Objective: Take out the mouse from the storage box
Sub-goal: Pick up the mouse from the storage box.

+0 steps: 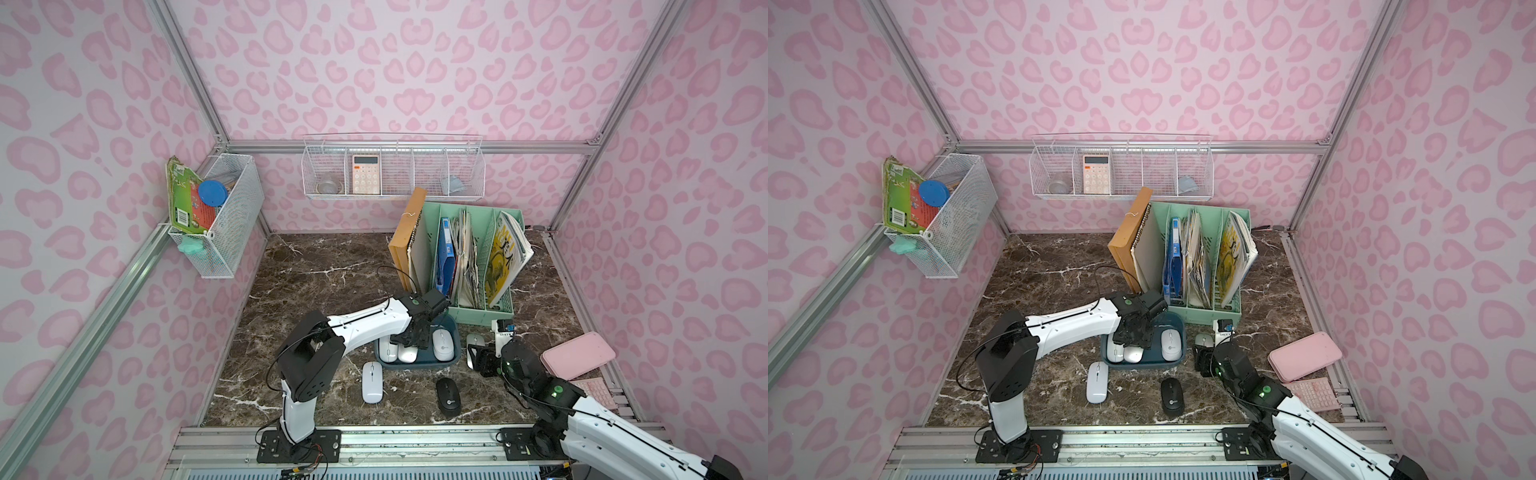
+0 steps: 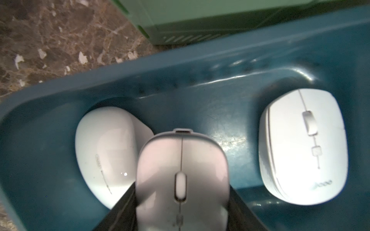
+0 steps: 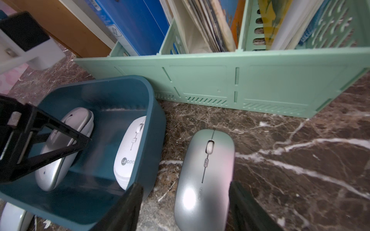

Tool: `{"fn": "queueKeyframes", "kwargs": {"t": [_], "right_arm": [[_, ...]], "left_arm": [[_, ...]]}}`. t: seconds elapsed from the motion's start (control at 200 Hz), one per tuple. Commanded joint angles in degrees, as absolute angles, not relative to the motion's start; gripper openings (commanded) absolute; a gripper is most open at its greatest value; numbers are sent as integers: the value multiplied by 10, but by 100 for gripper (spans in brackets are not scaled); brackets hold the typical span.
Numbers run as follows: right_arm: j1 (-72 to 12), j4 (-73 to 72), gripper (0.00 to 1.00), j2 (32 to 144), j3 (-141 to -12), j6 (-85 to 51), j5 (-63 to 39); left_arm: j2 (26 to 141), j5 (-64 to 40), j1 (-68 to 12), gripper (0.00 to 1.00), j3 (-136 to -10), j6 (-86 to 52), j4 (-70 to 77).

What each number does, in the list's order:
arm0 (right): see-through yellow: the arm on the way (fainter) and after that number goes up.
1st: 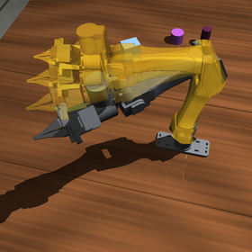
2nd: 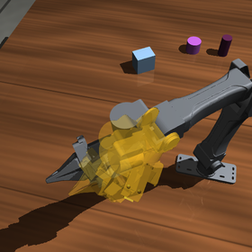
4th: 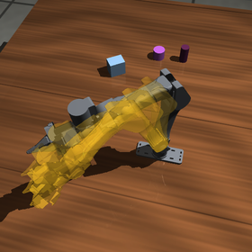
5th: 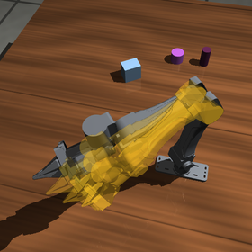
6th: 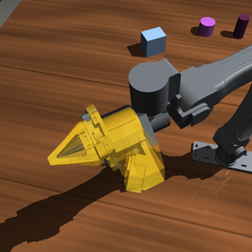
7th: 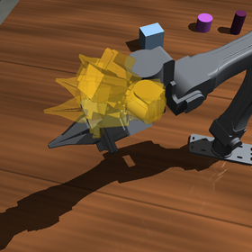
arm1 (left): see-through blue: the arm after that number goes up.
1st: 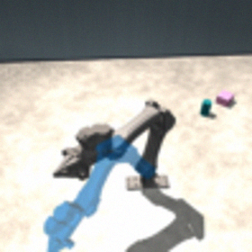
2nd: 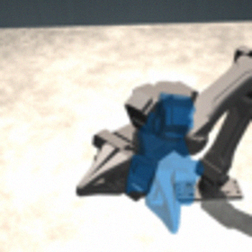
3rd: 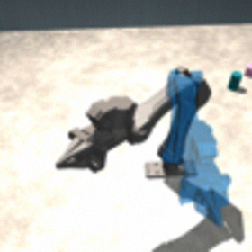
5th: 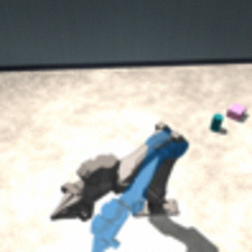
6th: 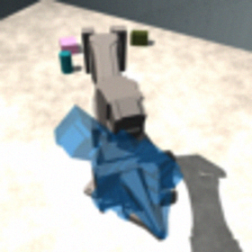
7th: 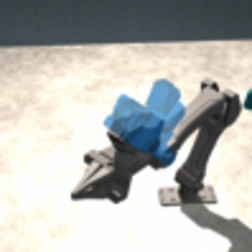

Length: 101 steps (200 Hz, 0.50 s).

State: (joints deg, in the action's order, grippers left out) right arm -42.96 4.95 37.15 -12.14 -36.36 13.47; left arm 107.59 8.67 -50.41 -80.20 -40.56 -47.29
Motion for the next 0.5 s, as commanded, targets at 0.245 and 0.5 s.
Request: {"fn": "queueKeyframes", "kwargs": {"t": [0.245, 0.5], "right_arm": [[-428, 28, 72, 375, -121, -361, 133], [-428, 28, 72, 376, -121, -362, 133]], "left_arm": [[1027, 99, -506, 58, -807, -417, -509], [980, 98, -517, 58, -787, -434, -523]]}}
